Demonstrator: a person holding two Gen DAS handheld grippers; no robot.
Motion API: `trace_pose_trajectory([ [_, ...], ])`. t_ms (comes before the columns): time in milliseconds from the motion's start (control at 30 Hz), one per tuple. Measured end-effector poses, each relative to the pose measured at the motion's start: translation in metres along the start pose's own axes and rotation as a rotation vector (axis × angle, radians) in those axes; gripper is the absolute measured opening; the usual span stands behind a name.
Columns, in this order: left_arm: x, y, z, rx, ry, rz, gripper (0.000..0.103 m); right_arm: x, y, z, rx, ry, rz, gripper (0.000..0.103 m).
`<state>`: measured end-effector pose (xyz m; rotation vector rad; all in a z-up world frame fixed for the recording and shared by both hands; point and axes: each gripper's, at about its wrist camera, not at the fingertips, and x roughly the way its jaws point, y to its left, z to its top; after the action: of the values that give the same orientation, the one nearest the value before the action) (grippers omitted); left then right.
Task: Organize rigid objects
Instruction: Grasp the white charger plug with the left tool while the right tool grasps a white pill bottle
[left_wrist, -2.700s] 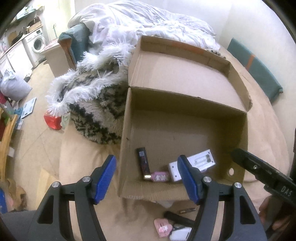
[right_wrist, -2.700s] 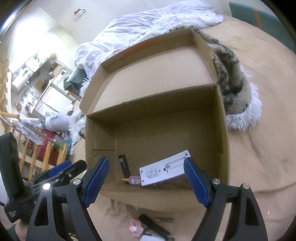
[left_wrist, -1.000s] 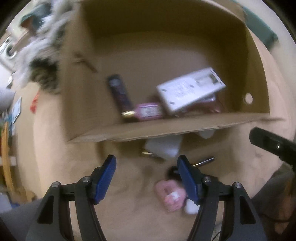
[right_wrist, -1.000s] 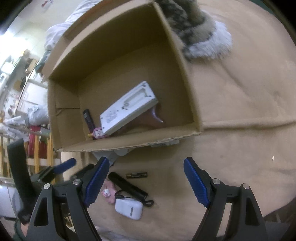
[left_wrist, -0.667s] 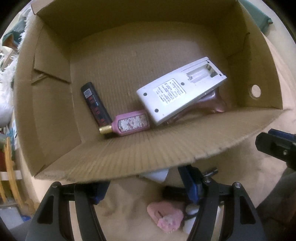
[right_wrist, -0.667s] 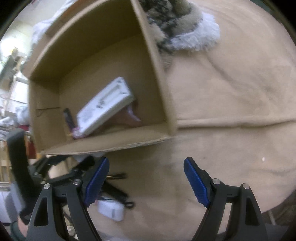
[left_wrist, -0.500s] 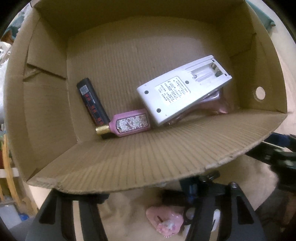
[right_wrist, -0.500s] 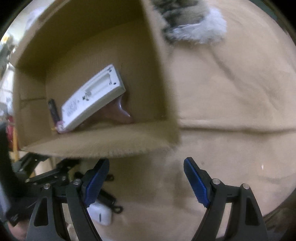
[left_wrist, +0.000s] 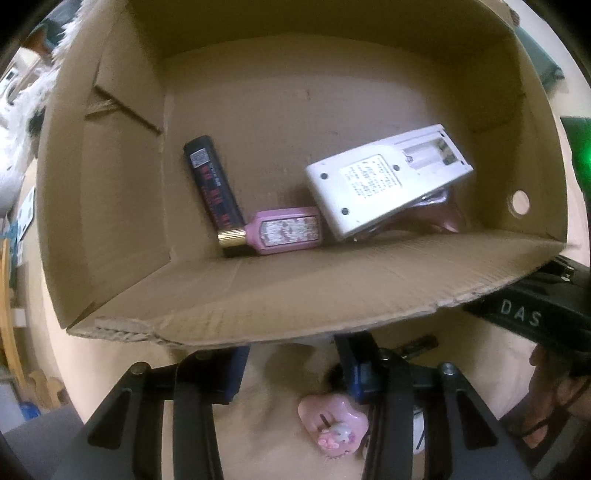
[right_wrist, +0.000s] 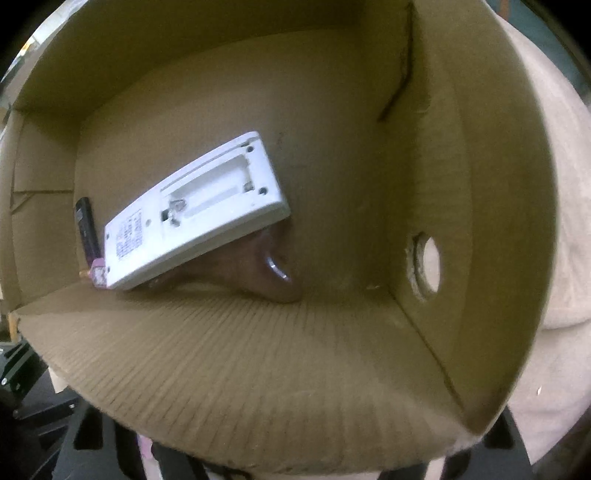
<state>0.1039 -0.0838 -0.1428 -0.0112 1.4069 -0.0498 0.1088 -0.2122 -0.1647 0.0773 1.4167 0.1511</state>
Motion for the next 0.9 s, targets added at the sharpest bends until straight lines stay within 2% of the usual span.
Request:
trace_pose_trajectory([
  [33,-0.001,0.0,-0.002,-0.004,-0.001,-0.001,0.04,0.001,0.0,0.0,0.0,-0.002,-0.009,0.052],
  [67,-0.002,0.001,-0.002,-0.006,-0.003,-0.001,0.04,0.001,0.0,0.0,0.001,-0.004,-0.01,0.049],
  [500,-0.032,0.033,-0.036,-0.086,-0.028,0.031,0.039,-0.007,-0.009,-0.015,0.012,0.001,0.014,0.049],
  [667,-0.05,0.05,-0.049,-0.13,-0.074,0.069,0.039,-0.01,-0.009,-0.024,0.007,0.002,0.013,0.049],
  [900,-0.068,0.076,-0.074,-0.229,-0.096,0.108,0.039,-0.031,-0.008,-0.042,-0.006,-0.033,0.042,0.049],
])
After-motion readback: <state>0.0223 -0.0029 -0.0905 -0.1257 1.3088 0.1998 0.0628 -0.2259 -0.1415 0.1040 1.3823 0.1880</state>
